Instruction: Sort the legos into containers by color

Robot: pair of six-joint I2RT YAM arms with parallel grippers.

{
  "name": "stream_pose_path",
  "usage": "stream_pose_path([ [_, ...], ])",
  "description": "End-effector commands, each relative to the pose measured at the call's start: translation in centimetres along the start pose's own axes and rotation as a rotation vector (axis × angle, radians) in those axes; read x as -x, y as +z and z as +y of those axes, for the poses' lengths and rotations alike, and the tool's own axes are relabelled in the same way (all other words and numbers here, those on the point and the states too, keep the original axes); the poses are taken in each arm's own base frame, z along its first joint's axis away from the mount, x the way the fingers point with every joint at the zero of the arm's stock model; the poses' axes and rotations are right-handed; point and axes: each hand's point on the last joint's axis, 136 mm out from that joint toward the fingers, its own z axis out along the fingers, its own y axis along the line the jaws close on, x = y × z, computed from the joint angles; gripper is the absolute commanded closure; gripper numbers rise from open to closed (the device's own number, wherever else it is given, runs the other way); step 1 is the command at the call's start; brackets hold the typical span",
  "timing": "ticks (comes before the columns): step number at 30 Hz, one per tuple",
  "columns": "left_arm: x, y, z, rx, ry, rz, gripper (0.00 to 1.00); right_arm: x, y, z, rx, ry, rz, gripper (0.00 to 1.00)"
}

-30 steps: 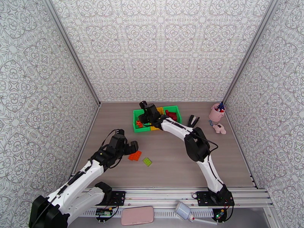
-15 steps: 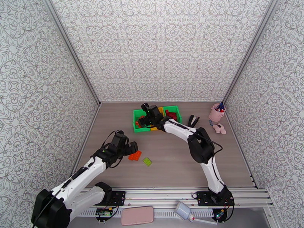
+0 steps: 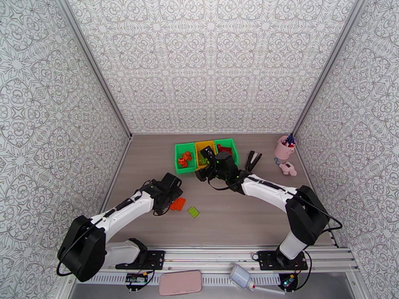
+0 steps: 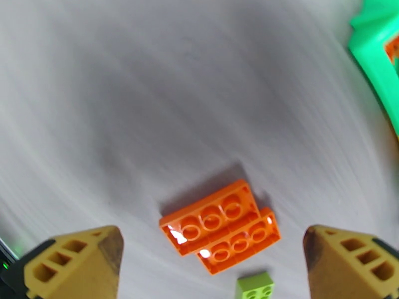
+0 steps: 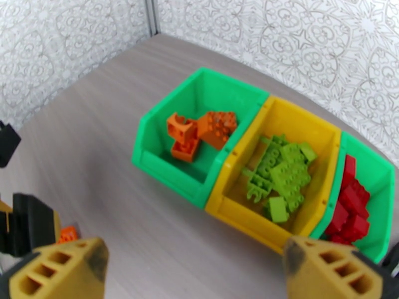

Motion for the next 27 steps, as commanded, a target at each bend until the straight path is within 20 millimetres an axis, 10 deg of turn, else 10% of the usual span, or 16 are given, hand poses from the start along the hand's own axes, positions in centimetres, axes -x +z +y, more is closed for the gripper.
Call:
stream_pose_path([
  [1,-0.3,0.7,0.3,0.028,-0.147,0.016,0.0,0.1,-1.0,-0.2,-0.006,-0.015,-0.015,0.04],
  [27,-2.1,4.5,-1.1,0.161,-0.132,0.121,0.08,-1.3,-2.1,-1.4,-0.063,-0.12,0.025,0.01],
])
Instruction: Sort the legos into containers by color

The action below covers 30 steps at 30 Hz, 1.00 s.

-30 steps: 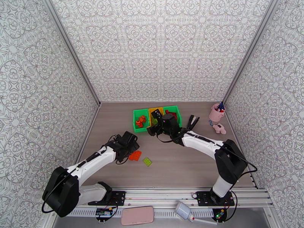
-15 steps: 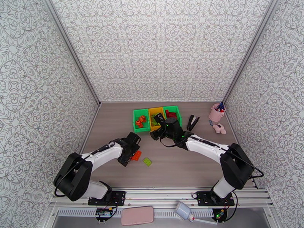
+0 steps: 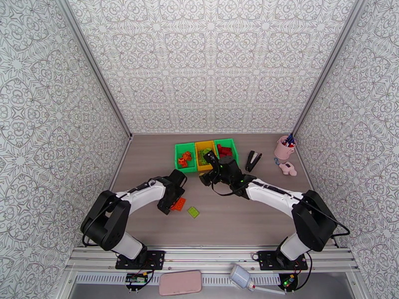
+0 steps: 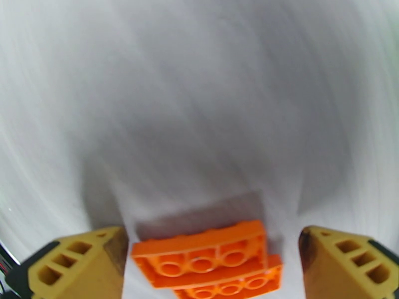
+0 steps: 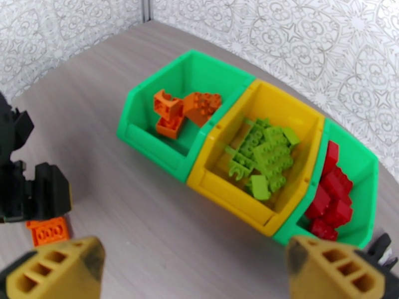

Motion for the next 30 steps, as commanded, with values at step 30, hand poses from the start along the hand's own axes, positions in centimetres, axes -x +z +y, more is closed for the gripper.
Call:
stream_pose_path([
  [30,0.7,-2.0,-0.2,0.046,0.039,-0.019,0.39,0.7,-3.1,-0.3,0.011,0.04,-0.03,0.01],
])
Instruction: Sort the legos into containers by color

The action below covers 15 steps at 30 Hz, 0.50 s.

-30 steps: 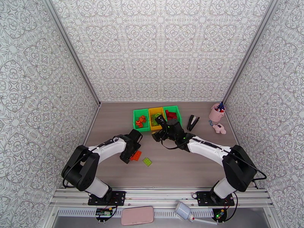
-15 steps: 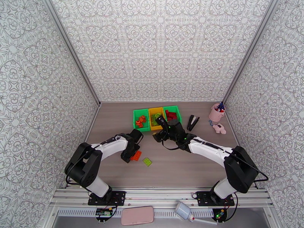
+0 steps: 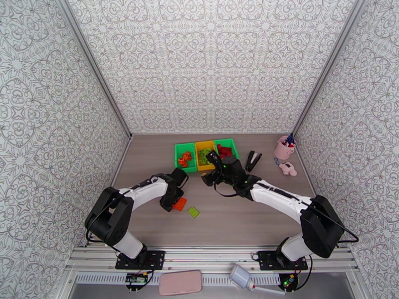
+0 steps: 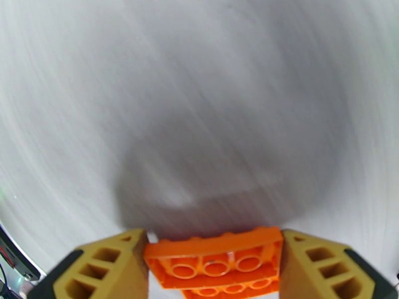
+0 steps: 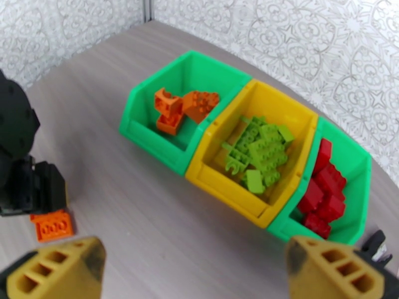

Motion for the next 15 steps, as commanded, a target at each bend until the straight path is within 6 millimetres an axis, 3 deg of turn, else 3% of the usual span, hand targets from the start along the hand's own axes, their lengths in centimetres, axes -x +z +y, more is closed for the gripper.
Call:
stream_pose_path([
  [1,0.9,-1.5,-0.3,-0.012,0.04,-0.047,0.39,-0.3,-0.9,0.0,0.013,0.032,-0.011,0.01],
  [15,3.3,-4.6,-2.5,-0.13,0.142,-0.152,0.41,-1.2,-3.0,-0.3,-0.008,0.067,-0.04,0.02],
])
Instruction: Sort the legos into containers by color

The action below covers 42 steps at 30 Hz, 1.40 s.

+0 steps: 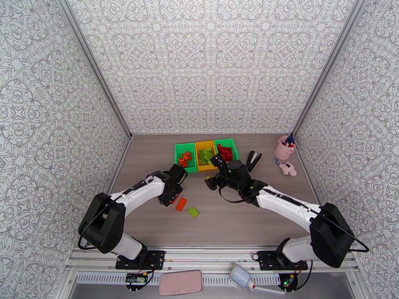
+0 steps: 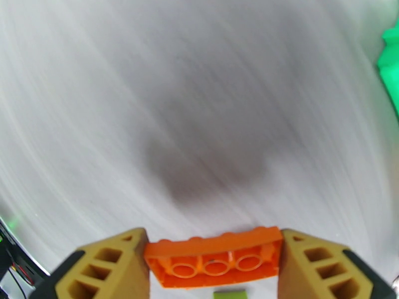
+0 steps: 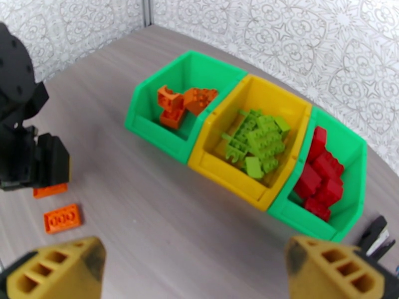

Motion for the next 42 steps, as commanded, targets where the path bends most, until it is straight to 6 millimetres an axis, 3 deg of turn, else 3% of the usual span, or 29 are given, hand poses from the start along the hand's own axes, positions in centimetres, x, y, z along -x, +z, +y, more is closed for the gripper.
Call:
stream_pose_path([
  [1,2.0,-1.6,-1.6,-0.064,0.027,-0.071,0.41,0.5,-1.3,-0.5,-0.017,0.042,-0.043,0.02],
  [8,4.7,-3.2,-6.6,-0.188,0.041,-0.166,0.42,-0.9,-2.3,-1.7,-0.075,0.097,-0.056,0.02],
  [12,6.3,-3.8,-9.6,-0.224,0.054,-0.203,0.42,-0.7,-2.4,-1.8,-0.08,0.106,-0.065,0.02],
  [23,11.4,-3.3,-17.9,-0.27,0.089,-0.249,0.41,-0.5,-2.0,-1.6,-0.064,0.117,-0.062,0.02],
  [30,13.1,-0.8,-20.8,-0.258,0.091,-0.229,0.41,-0.4,-2.2,-1.9,-0.081,0.1,-0.046,0.02],
  [36,13.6,0.9,-21.6,-0.236,0.092,-0.208,0.39,-0.1,-2.5,-2.0,-0.086,0.093,-0.043,0.02],
  [39,13.6,1.1,-21.9,-0.251,0.096,-0.196,0.26,-0.1,-2.5,-1.9,-0.082,0.088,-0.038,0.02],
  [42,13.6,0.0,-22.2,-0.278,0.108,-0.188,0.14,-0.3,-2.3,-1.7,-0.072,0.084,-0.028,0.02],
])
